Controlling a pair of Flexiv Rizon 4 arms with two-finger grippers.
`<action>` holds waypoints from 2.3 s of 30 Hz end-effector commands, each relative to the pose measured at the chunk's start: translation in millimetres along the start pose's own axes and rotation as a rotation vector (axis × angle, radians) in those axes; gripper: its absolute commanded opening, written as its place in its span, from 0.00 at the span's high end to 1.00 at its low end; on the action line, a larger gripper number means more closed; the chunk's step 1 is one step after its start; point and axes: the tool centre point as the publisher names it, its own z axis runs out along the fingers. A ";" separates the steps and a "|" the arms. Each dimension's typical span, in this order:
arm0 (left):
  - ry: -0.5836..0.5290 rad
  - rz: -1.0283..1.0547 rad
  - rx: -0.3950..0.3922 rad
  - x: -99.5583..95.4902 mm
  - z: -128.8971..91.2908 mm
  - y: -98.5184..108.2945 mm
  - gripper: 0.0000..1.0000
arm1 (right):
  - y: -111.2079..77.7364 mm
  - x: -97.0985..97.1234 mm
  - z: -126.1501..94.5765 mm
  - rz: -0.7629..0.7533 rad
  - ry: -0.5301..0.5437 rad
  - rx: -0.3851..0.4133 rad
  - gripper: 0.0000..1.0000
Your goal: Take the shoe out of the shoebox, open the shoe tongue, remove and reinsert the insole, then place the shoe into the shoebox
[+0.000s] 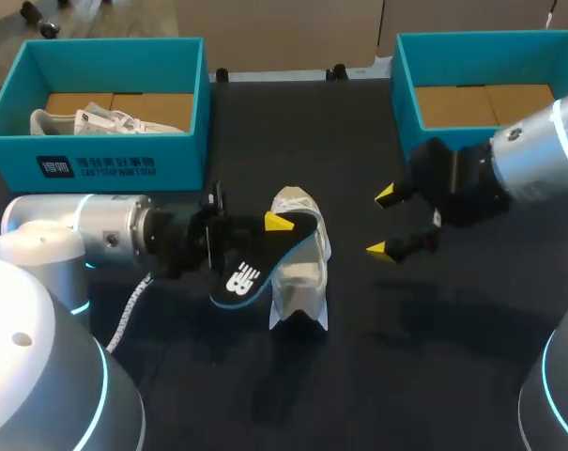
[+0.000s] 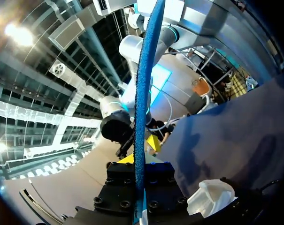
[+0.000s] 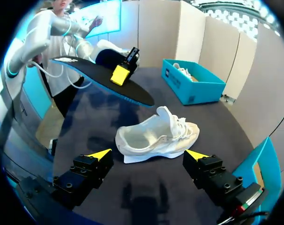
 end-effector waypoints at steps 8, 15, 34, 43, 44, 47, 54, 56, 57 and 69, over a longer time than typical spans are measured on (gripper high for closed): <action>0.034 -0.048 -0.036 3.6 -16.7 -17.9 1.00 | -7.4 -1.9 17.1 -0.093 -0.019 0.109 0.00; 0.046 -0.060 -0.063 12.0 -17.4 -15.2 1.00 | -14.0 -4.4 25.4 -0.125 0.009 0.185 0.00; 0.036 -0.076 -0.099 29.7 -13.1 -4.2 1.00 | -16.6 -5.9 29.1 -0.145 -0.010 0.197 0.00; 0.036 -0.076 -0.099 29.7 -13.1 -4.2 1.00 | -22.8 -3.9 41.6 -0.201 -0.055 0.229 0.00; 0.036 -0.076 -0.099 29.7 -13.1 -4.2 1.00 | -23.5 -3.2 43.4 -0.200 -0.054 0.230 0.00; 0.036 -0.076 -0.099 29.7 -13.1 -4.2 1.00 | -23.9 -1.2 48.6 -0.206 -0.049 0.222 0.00; 0.036 -0.076 -0.099 29.7 -13.1 -4.2 1.00 | -21.9 1.1 56.7 -0.227 -0.025 0.245 0.00; 0.036 -0.076 -0.099 29.7 -13.1 -4.2 1.00 | -21.0 1.2 60.3 -0.241 -0.017 0.260 0.00; 0.036 -0.076 -0.099 29.7 -13.1 -4.2 1.00 | -20.4 1.3 61.8 -0.245 -0.015 0.263 0.00; 0.042 -0.078 -0.100 30.0 -13.2 -5.5 1.00 | -20.2 1.7 73.9 -0.254 -0.019 0.276 0.00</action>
